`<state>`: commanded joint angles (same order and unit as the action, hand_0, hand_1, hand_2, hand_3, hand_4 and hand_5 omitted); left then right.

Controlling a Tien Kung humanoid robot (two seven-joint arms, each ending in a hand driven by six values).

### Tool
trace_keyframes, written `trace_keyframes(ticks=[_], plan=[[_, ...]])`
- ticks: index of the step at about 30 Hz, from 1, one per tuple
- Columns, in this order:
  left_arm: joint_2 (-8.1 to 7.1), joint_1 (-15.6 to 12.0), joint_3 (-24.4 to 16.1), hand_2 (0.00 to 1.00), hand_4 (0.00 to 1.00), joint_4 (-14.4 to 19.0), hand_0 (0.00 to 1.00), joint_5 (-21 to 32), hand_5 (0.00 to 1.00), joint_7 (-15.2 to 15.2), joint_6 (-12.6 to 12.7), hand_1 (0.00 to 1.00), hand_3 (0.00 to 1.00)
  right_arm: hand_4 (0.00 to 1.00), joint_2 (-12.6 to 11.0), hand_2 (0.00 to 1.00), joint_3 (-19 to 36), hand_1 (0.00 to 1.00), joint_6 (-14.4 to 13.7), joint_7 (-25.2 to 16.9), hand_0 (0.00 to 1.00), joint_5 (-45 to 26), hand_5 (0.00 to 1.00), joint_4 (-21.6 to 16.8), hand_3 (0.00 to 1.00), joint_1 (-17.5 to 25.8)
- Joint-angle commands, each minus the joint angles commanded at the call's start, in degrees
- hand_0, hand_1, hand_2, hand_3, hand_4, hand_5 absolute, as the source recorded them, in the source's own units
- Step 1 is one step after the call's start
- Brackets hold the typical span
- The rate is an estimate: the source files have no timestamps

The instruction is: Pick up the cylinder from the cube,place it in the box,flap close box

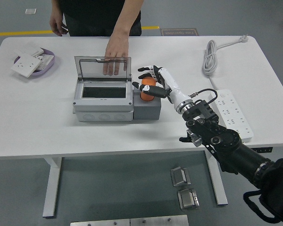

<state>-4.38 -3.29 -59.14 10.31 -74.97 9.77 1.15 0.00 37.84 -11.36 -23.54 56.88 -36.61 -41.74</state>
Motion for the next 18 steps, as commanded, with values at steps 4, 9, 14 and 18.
trace_keyframes(ticks=[4,9,14,18], plan=[[-0.03,0.1,0.0,0.494,0.344,0.0,0.548,0.0,0.002,-0.1,-0.1,0.558,0.538,0.878,0.0,0.631,-0.8,0.718,-0.1,0.2,0.714,0.0,0.172,0.9,0.724,-0.2],[-0.20,0.2,-0.1,0.494,0.344,0.0,0.548,-0.2,0.002,-0.1,-0.2,0.558,0.538,0.878,0.0,0.631,-1.2,0.718,-0.2,0.5,0.714,0.0,0.172,1.6,0.724,-0.7],[-0.25,0.4,0.1,0.494,0.352,0.0,0.551,-0.3,0.002,-0.2,-0.3,0.560,0.538,0.876,0.0,0.630,-1.6,0.719,-0.3,0.6,0.727,0.0,0.172,1.8,0.721,-1.1],[-0.22,0.5,0.2,0.494,0.358,0.0,0.552,-0.2,0.002,-0.3,-0.4,0.562,0.537,0.883,0.0,0.630,-2.2,0.723,-0.4,0.7,0.739,-0.2,0.190,1.8,0.723,-1.1]])
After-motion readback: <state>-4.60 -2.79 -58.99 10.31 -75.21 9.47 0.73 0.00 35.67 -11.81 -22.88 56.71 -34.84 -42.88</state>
